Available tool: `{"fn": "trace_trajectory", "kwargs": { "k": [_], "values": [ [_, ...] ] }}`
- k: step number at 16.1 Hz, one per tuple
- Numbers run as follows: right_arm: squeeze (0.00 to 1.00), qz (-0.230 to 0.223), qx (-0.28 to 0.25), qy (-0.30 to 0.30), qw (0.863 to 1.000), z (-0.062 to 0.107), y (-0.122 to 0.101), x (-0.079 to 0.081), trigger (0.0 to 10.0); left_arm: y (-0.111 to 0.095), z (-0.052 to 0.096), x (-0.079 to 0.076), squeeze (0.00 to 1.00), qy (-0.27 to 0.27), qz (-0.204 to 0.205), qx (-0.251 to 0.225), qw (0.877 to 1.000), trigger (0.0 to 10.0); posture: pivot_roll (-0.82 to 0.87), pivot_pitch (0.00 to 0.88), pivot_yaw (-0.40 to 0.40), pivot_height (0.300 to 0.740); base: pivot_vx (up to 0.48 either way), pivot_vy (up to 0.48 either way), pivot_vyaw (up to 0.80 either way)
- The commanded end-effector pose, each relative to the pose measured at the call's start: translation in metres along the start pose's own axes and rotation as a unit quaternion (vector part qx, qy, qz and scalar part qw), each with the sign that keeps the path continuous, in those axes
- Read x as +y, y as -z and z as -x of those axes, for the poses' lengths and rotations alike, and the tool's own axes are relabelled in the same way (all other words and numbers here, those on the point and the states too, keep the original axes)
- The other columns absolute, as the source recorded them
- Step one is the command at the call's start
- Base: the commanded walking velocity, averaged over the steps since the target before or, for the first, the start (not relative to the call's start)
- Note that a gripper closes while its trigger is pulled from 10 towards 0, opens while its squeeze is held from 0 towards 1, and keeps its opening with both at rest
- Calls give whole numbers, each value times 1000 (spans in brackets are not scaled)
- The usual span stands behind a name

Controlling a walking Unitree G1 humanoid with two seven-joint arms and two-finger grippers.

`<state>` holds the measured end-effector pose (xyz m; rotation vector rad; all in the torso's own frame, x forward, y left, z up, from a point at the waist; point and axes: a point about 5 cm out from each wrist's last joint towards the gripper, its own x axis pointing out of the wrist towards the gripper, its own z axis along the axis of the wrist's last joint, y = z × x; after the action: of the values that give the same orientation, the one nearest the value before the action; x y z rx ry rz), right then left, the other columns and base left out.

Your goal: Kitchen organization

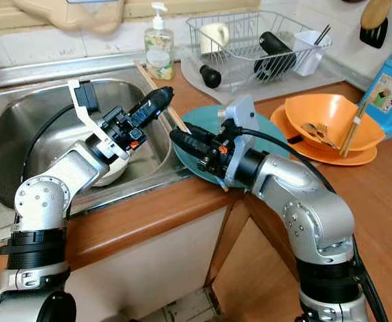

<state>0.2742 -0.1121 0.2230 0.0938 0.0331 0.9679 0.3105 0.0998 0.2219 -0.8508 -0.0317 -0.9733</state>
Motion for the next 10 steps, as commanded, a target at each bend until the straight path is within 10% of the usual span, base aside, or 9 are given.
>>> {"fn": "trace_trajectory", "kwargs": {
  "k": [1, 10],
  "values": [
    [0, 18, -15, -24, 999, -3, -9, 7, 0, -1, -1, 2, 0, -14, -1, 12, 1000, 0, -186, 0, -4, 740, 0, 0, 0],
    [0, 16, -10, -22, 1000, -3, -7, 6, 235, 3, 0, -1, 0, -8, 0, 22, 1000, 0, -191, 0, -8, 740, 0, 0, 0]
  ]
}}
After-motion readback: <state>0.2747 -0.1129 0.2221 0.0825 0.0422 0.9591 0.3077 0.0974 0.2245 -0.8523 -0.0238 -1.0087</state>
